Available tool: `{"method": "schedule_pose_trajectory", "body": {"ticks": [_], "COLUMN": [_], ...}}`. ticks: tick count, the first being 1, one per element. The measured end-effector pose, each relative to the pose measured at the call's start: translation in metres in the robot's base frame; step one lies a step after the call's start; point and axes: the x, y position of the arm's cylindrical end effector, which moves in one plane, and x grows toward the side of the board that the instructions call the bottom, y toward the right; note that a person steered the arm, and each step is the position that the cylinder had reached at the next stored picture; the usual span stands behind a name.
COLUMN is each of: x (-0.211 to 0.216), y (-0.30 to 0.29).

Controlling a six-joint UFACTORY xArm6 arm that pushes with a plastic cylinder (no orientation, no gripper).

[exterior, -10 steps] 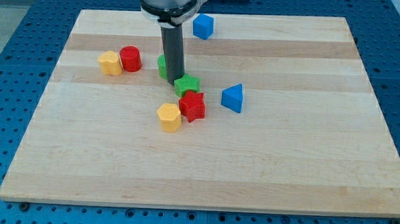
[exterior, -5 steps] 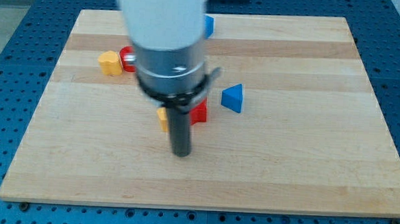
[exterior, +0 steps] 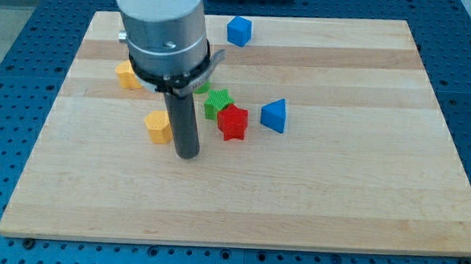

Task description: Push yellow hexagon towards yelloew heart

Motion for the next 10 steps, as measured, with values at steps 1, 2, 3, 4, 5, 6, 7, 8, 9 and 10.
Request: {"method": "schedule_pose_trajectory", "body": {"ticks": [1, 2, 3, 4, 5, 6, 7, 8, 9, 10], "x": [0.002, 0.002, -0.001, -0.016, -0.036, -0.044, -0.048, -0.061, -0.084, -0.088], "y": [-0.002, -0.017, -0.022, -0.023, -0.033, -0.053, -0.069, -0.077, -0.078, -0.079]}}
